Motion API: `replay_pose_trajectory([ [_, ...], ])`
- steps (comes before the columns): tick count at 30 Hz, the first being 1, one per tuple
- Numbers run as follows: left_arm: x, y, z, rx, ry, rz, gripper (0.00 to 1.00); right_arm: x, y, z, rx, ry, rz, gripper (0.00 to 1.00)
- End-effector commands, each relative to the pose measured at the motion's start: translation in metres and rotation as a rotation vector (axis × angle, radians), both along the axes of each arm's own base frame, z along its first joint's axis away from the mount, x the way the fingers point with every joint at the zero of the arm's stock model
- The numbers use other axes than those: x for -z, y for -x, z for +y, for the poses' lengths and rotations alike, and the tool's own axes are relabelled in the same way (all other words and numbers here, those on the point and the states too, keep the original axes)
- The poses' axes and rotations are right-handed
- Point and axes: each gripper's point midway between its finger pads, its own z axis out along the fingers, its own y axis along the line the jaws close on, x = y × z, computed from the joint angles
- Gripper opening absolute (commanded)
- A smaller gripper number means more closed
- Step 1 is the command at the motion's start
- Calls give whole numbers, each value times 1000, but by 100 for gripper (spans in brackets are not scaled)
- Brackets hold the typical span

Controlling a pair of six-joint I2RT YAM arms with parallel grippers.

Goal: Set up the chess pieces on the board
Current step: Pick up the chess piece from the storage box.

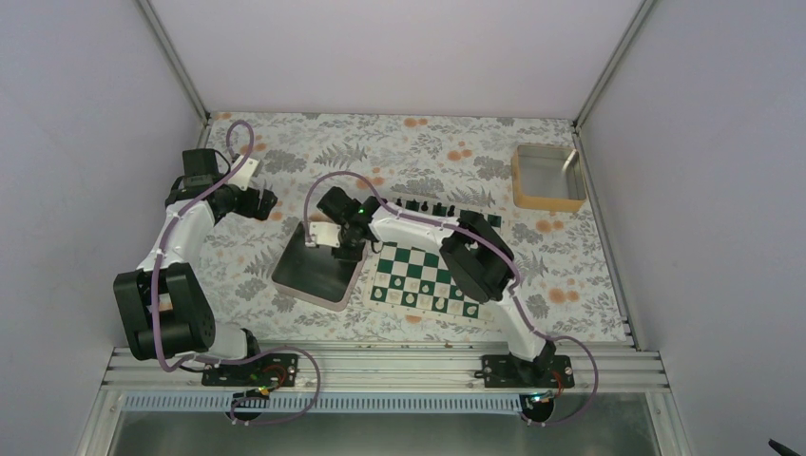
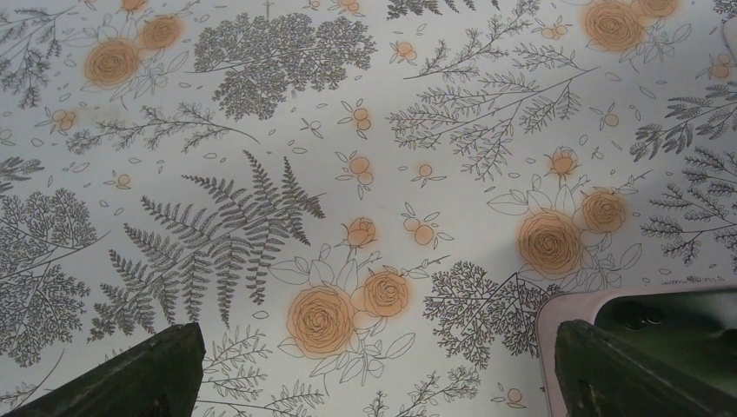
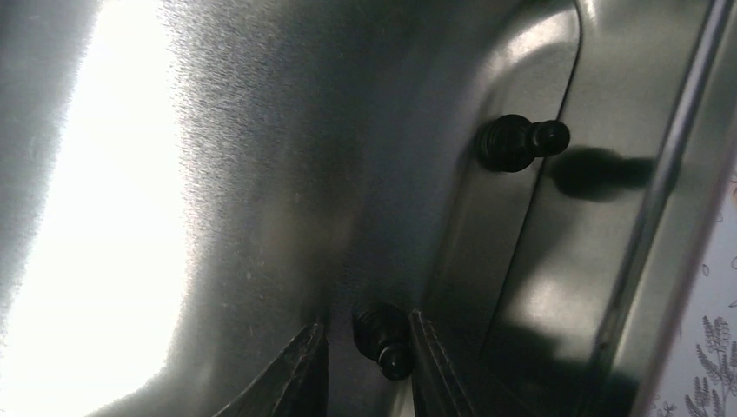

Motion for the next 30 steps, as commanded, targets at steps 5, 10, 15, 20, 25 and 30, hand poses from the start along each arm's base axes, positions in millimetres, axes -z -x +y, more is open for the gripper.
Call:
replay_pose_trajectory([
  [5, -4, 0, -3, 20, -1, -16, 100, -2, -5, 7, 10, -35, 38, 19],
  [10, -4, 0, -3, 21, -1, -15, 100, -18, -2, 9, 10, -64, 43, 13],
  [15, -4, 0, -3, 19, -2, -15, 100, -48, 0, 6, 17, -100, 33, 11],
  [20, -6, -1, -2, 16, -5, -18, 100, -95, -6, -8, 58, -178, 15, 10],
  [25, -8, -2, 0, 7, -12, -21, 100, -126, -22, -47, 132, -218, -15, 11],
  [30, -7, -4, 3, -2, -23, -21, 100, -132, -47, -119, 294, -228, -25, 11],
])
